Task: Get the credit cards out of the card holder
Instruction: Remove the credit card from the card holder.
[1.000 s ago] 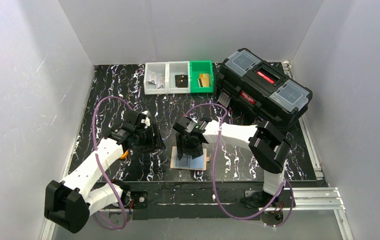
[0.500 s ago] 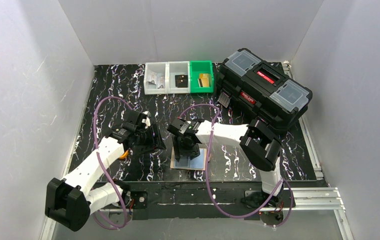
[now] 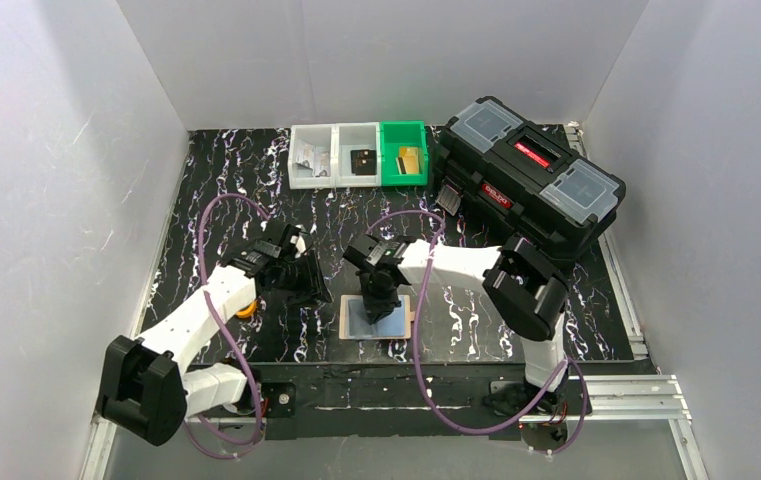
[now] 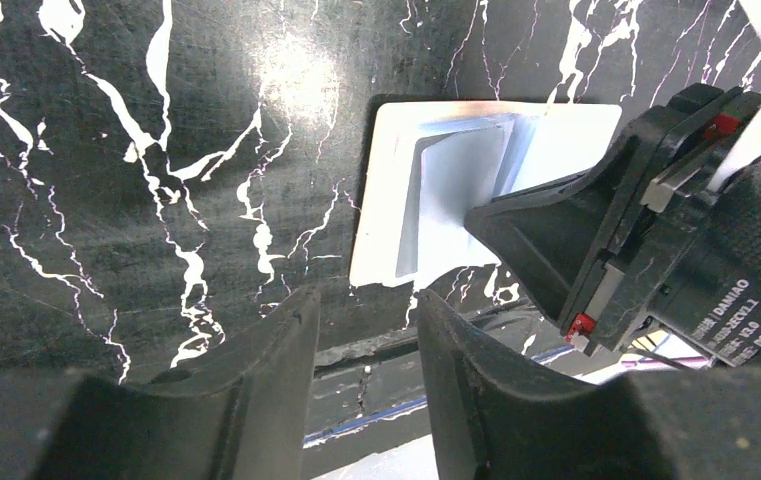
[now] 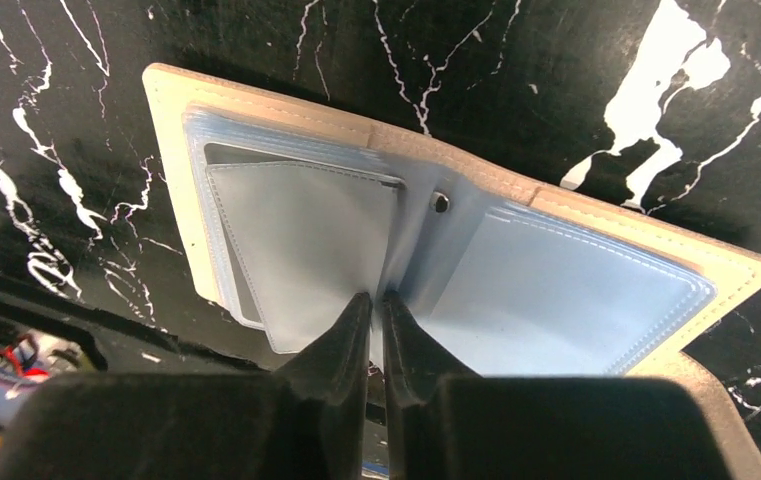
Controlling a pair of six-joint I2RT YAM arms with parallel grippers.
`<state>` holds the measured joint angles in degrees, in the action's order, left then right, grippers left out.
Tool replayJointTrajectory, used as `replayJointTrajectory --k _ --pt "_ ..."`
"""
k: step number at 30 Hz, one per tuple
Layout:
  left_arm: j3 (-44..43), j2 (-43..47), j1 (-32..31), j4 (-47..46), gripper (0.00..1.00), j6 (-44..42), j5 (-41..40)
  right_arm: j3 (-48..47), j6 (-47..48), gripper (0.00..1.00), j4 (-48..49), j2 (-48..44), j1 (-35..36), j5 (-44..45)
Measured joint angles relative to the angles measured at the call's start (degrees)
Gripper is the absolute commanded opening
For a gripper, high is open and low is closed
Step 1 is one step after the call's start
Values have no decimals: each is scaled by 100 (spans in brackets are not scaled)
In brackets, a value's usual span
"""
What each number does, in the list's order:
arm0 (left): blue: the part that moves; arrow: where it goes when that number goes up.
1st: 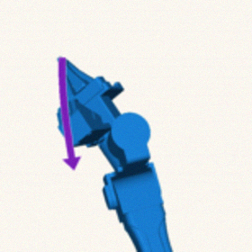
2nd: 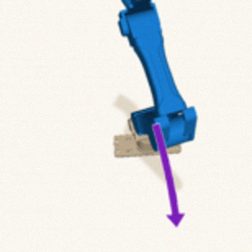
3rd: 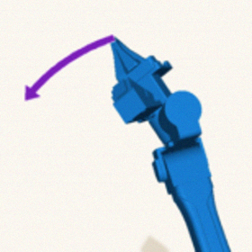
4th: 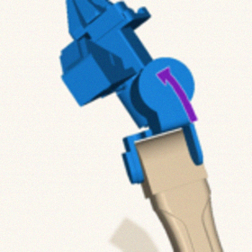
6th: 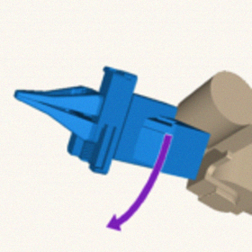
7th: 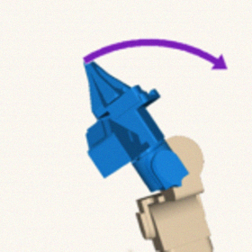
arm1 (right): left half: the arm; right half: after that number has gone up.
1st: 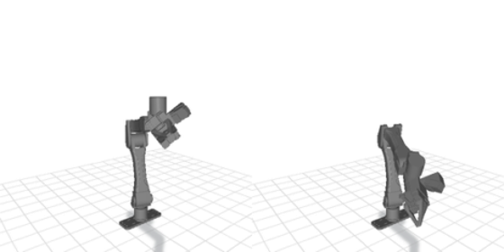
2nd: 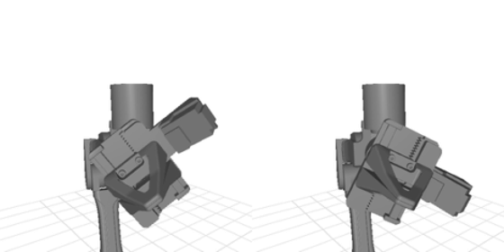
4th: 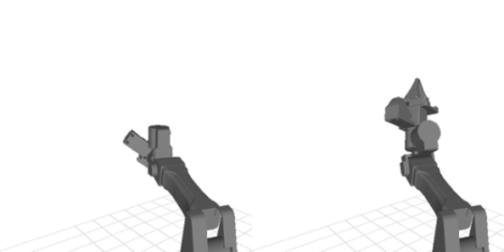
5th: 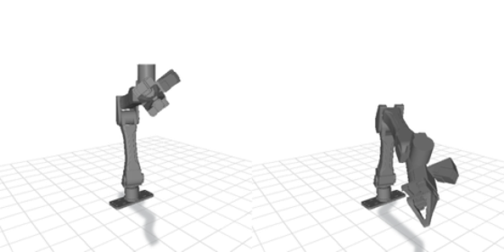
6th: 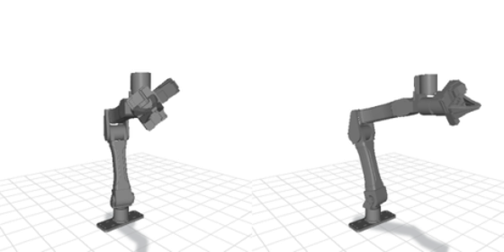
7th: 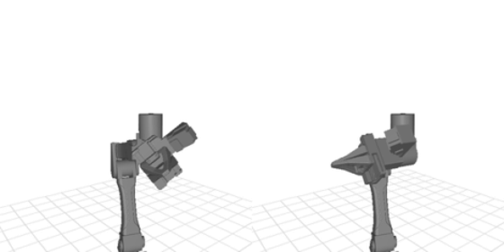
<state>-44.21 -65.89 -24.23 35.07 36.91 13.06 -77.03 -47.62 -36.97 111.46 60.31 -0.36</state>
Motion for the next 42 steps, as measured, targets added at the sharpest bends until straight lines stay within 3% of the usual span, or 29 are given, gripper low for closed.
replayJointTrajectory --k 18,34,38,40,42 --pt "48 -994 -509 -763 33 372 647 1412 -22 4 1749 -535 -695 -1532" --pt "144 -1840 -933 -1550 26 551 841 1609 -44 3 2142 -531 -791 -1930" --pt "157 -1910 -973 -1609 15 592 844 1617 -44 5 2153 -531 -800 -1937" --pt "166 -1915 -992 -1639 3 616 837 1620 -44 10 2153 -531 -807 -1947" --pt "181 -1915 -1016 -1672 0 654 828 1620 -39 17 2149 -533 -809 -1952"
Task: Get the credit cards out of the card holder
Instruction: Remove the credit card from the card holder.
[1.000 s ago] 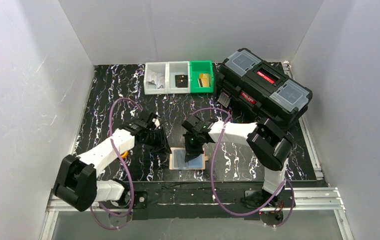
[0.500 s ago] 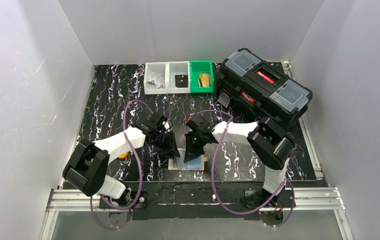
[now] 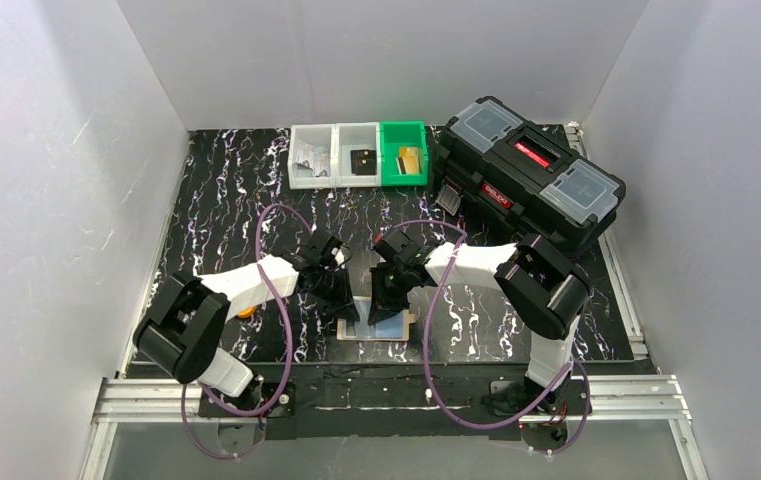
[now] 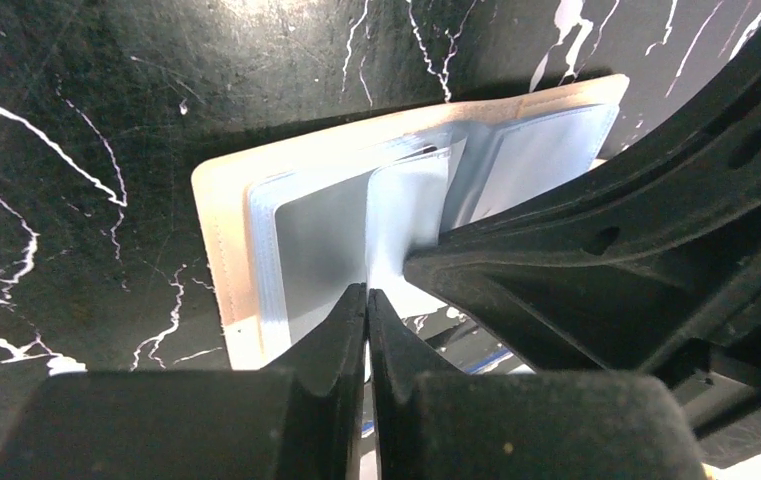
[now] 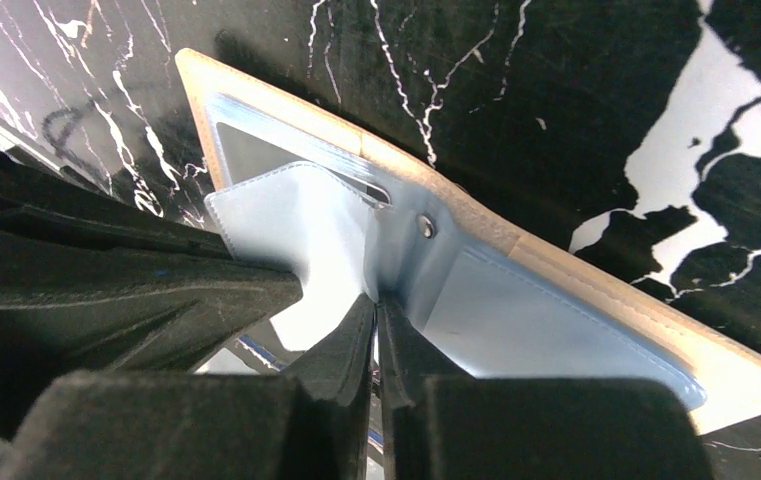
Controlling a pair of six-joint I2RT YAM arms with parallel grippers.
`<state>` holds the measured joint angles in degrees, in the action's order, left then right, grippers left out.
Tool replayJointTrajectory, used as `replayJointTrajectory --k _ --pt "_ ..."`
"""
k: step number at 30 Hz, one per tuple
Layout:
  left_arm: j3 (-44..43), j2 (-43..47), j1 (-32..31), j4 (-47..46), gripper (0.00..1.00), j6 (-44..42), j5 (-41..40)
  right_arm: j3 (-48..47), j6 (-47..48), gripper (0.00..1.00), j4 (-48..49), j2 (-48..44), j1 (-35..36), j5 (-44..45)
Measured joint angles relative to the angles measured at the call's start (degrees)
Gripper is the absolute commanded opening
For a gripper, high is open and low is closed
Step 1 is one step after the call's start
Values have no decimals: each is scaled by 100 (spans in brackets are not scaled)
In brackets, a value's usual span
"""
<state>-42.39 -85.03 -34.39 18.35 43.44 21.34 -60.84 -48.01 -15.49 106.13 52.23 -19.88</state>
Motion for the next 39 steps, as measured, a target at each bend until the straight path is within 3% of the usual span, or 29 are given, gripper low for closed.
replayJointTrajectory --k 5,9,16,23,39 --pt "107 46 -33 -42 0 177 -107 -111 37 39 -142 -7 -2 -2" --pt "175 308 -83 15 0 343 -286 -302 181 45 -466 -105 0 153" --pt "170 780 -177 125 0 533 -476 -566 352 50 -1056 -699 -136 439" --pt "-92 612 -389 229 24 625 -555 -581 442 52 -1554 -1322 -289 833" --pt "-1156 -903 -804 -37 45 741 -557 278 356 53 -2081 -2601 -461 1438"
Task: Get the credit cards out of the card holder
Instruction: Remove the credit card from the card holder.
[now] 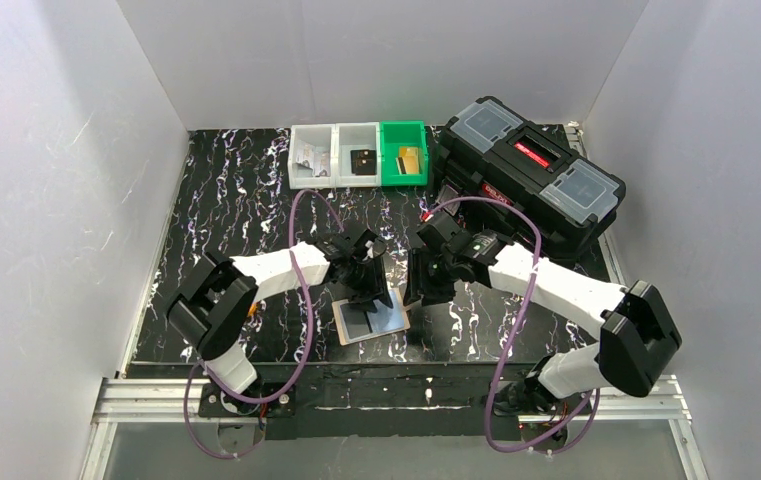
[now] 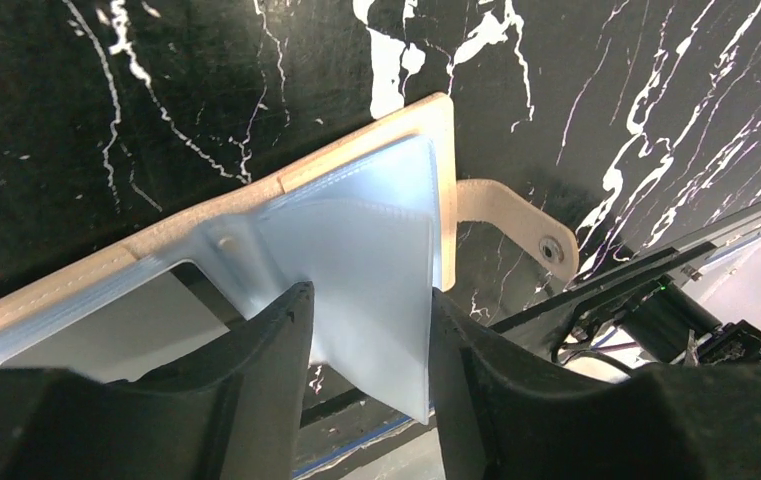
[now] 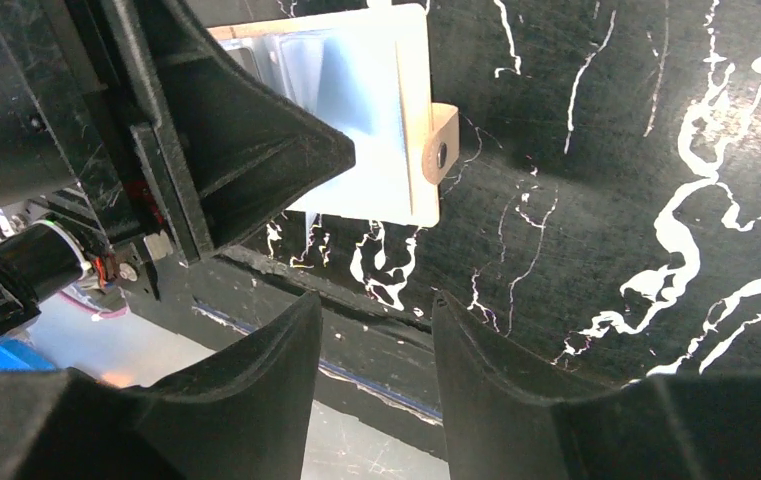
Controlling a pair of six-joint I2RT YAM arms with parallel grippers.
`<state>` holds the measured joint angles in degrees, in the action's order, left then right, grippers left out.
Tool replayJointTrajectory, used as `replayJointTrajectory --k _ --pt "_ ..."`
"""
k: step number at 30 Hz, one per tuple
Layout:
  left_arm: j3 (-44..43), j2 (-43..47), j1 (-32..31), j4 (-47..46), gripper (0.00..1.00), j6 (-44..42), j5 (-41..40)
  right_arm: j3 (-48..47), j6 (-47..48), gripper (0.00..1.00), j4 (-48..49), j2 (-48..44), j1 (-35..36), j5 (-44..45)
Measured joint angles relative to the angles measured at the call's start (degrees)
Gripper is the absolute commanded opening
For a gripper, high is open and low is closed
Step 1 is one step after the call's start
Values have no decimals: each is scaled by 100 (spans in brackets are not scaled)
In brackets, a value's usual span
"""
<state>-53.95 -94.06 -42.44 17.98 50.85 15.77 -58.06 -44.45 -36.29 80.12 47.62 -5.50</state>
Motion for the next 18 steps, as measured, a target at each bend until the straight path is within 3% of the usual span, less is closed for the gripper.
replayJointTrajectory --k 12,18 --pt "-223 -208 -66 -31 56 20 11 129 -44 55 -90 -216 -4 129" --pt "-396 -11 -68 358 54 -133 -214 127 -13 55 -50 -195 -4 -46"
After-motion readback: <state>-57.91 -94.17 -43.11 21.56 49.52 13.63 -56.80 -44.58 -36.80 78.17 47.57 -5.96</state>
